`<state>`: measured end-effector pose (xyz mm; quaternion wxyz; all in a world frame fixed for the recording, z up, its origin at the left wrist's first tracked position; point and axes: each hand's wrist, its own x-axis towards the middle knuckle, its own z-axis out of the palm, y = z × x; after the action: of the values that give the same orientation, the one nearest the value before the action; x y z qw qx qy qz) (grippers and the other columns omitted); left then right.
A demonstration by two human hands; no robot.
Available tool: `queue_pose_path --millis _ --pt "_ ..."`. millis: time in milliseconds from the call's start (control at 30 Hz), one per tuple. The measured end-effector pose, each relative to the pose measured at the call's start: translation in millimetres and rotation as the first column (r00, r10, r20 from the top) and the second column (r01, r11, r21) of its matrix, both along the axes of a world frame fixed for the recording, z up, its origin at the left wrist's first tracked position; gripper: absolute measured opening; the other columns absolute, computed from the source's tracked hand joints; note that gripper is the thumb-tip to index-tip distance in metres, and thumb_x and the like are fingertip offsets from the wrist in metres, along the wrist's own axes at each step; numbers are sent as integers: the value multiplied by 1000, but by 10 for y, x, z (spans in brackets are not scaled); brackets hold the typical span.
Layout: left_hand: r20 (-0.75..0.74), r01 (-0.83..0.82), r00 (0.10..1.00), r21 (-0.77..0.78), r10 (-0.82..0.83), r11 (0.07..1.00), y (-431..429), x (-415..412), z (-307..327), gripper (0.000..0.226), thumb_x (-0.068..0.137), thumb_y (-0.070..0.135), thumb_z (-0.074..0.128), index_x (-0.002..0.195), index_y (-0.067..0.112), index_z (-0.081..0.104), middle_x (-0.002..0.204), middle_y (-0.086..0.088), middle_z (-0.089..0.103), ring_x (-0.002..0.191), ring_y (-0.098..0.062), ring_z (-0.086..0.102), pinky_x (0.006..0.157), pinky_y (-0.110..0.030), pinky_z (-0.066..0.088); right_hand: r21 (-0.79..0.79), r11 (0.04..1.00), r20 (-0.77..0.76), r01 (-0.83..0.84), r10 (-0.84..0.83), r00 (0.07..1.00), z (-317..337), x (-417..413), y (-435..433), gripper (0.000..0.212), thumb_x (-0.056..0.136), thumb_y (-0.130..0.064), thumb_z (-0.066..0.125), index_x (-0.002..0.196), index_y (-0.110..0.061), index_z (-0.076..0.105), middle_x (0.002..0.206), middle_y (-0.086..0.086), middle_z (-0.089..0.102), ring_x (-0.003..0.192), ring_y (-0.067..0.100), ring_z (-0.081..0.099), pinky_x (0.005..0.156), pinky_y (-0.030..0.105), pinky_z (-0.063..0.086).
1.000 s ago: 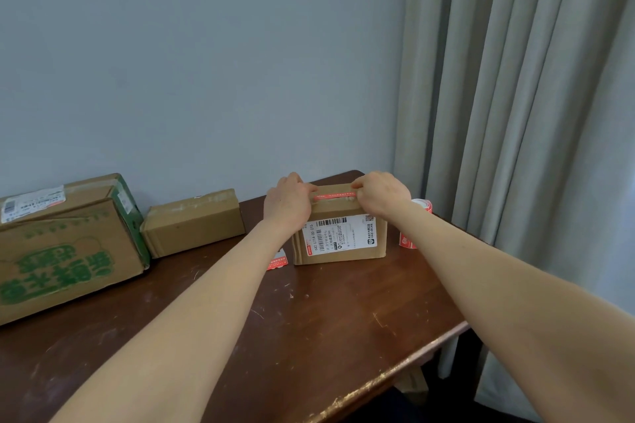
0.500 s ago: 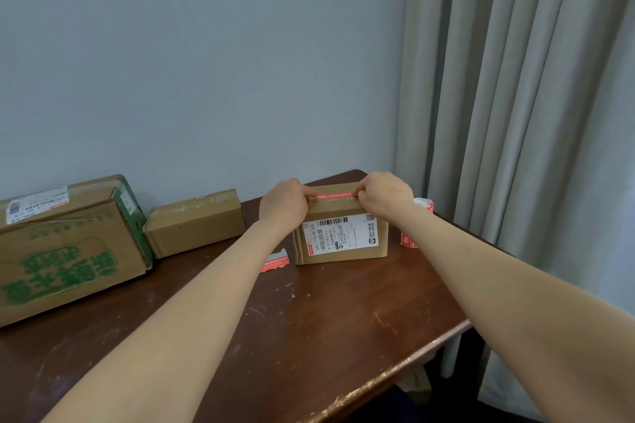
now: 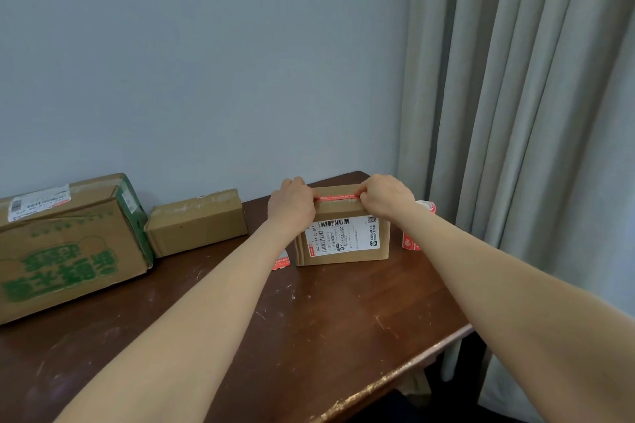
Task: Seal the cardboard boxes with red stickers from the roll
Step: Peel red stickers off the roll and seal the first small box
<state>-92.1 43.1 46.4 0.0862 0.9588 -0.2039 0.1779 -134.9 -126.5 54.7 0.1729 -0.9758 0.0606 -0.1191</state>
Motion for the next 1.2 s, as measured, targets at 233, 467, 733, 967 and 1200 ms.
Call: queue_pose_path --millis 233,467,733,967,1200 --pt "-19 12 1000 -9 -12 1000 29 -1 1 40 99 12 33 120 23 65 106 -5 56 92 -21 52 75 -31 44 -10 1000 -16 -5 5 1000 31 4 -1 35 94 -14 43 112 -21 72 110 0 69 93 21 62 71 33 51" --pt "0 63 998 4 -63 998 71 -39 -9 42 101 12 33 124 29 63 122 -2 59 106 -24 55 84 -34 44 -77 997 21 15 -14 1000 -12 -59 28 35 92 -13 44 106 -23 75 105 -1 70 88 21 63 65 30 47" --pt "8 89 996 77 -90 993 -78 -4 -51 44 99 14 37 135 36 51 125 -2 50 115 -22 44 89 -35 38 -183 982 -37 -33 27 999 -27 18 181 41 100 -29 32 134 -31 54 124 5 49 116 26 47 85 37 39" --pt "-8 68 998 95 -68 993 -46 -4 -48 40 99 14 36 130 27 58 129 -2 50 114 -23 46 87 -36 44 -114 993 2 12 -12 1000 -7 -14 109 31 92 -17 39 89 -17 70 94 3 61 83 23 57 64 29 40" --pt "-82 2 997 61 3 998 27 -29 8 32 96 8 37 118 8 60 117 -7 53 101 -23 51 81 -38 51 -61 997 -9 38 -39 999 2 -32 51 30 89 -13 42 93 -15 72 91 2 65 80 23 60 64 30 43"
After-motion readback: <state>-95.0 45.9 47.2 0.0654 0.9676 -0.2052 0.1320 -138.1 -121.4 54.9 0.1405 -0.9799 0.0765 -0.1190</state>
